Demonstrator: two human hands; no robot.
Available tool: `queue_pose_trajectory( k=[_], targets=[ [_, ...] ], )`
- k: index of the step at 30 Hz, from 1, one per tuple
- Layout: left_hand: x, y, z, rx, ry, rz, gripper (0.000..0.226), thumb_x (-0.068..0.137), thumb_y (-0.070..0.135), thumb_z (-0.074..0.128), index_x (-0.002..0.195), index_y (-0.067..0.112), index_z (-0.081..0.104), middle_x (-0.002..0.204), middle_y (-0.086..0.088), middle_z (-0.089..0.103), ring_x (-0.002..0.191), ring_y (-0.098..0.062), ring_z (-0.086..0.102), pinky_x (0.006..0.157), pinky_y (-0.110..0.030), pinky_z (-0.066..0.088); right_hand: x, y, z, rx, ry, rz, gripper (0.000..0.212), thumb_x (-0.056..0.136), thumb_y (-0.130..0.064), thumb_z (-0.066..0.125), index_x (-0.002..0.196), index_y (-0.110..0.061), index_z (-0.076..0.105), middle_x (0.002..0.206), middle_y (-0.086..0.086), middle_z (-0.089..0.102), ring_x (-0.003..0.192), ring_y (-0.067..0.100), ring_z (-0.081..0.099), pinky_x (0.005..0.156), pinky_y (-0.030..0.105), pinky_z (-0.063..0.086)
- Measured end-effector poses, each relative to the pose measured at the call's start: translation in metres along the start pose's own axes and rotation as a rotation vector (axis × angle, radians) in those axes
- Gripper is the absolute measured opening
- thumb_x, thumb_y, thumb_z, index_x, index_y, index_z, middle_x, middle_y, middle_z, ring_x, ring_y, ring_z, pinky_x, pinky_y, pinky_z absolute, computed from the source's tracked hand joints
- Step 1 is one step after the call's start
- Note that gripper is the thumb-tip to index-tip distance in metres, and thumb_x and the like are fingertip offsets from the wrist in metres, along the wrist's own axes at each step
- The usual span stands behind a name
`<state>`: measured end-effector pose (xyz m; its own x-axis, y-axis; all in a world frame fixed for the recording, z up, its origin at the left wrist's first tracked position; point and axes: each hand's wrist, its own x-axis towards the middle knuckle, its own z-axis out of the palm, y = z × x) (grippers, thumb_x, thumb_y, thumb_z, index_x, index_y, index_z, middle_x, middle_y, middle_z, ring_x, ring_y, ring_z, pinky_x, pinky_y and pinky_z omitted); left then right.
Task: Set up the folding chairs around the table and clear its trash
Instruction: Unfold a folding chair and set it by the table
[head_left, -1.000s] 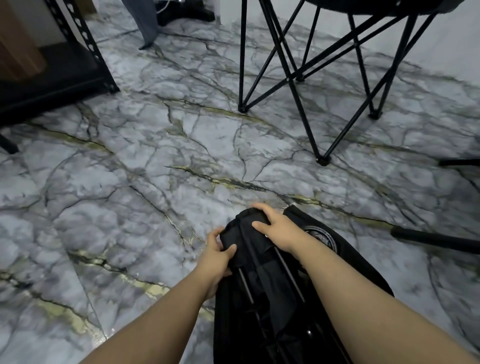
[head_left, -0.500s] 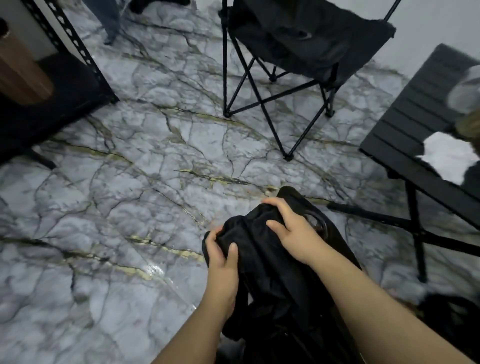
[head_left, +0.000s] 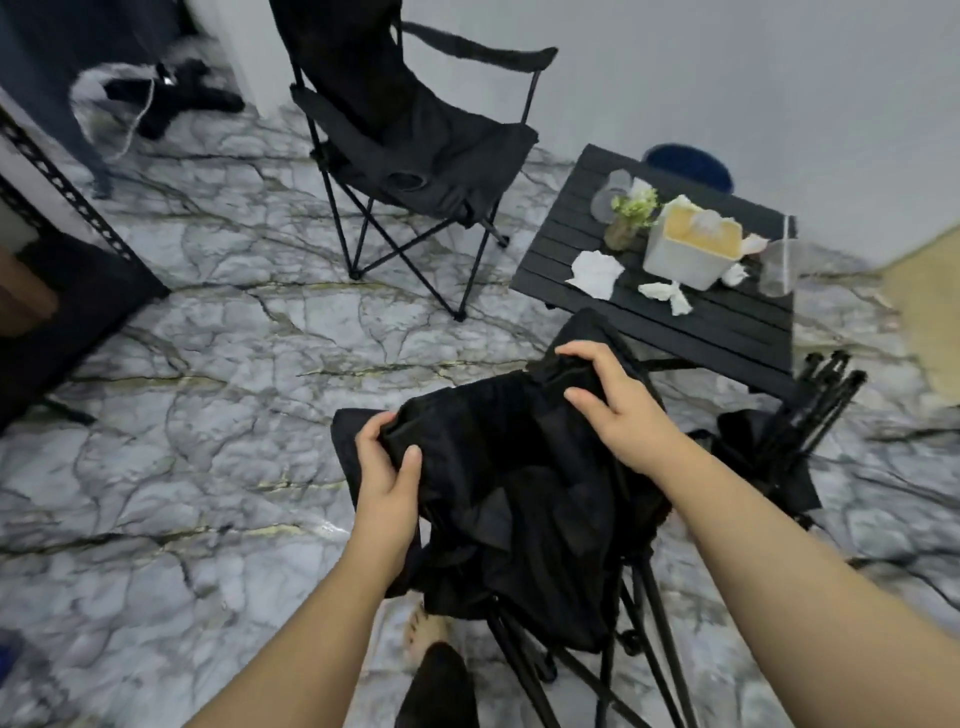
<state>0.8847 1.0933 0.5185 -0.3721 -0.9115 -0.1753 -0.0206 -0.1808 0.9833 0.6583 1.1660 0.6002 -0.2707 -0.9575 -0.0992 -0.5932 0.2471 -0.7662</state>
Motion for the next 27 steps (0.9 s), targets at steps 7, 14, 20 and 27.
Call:
queue_pose_trajectory(
  k=[7,14,20,27],
  targets=[
    [-0.097,0.068,0.003,0.044,-0.220,0.188,0.044,0.094,0.000,0.041,0.109,0.041,0.040,0.117,0.009,0.046,0.108,-0.009,0.050,0.100,-0.036,0.041,-0.174,-0.024,-0.066,0.158,0.250,0.051,0.063,0.095,-0.016,0.050,0.130,-0.062,0.025,0.148,-0.020,0.028,0.138,0.004,0.023,0.113,0.028,0.019],
    [-0.125,0.114,-0.036,0.218,-0.329,0.165,0.057,0.090,-0.003,0.049,0.110,0.050,0.044,0.130,0.001,0.048,0.121,-0.019,0.048,0.101,-0.038,0.040,-0.275,-0.017,-0.080,0.201,0.465,0.218,0.048,0.087,-0.004,0.059,0.079,-0.049,0.049,0.094,-0.001,0.055,0.093,0.034,0.054,0.081,0.051,0.046],
    [-0.121,0.135,-0.073,0.371,-0.225,0.225,0.031,0.090,-0.002,0.051,0.109,0.021,0.043,0.116,-0.006,0.052,0.102,-0.021,0.050,0.080,-0.026,0.045,-0.311,-0.018,-0.060,0.121,0.703,0.268,0.037,0.085,-0.005,0.063,0.087,-0.039,0.050,0.087,-0.017,0.052,0.083,0.010,0.052,0.080,0.042,0.042],
    [-0.114,0.155,-0.087,0.425,-0.169,0.284,0.025,0.089,-0.001,0.052,0.096,0.019,0.040,0.086,0.009,0.049,0.074,-0.005,0.048,0.062,-0.020,0.042,-0.312,-0.044,-0.047,0.047,0.834,0.278,0.020,0.086,-0.006,0.063,0.099,-0.016,0.053,0.080,-0.018,0.048,0.076,0.013,0.048,0.066,0.024,0.036]
  ],
)
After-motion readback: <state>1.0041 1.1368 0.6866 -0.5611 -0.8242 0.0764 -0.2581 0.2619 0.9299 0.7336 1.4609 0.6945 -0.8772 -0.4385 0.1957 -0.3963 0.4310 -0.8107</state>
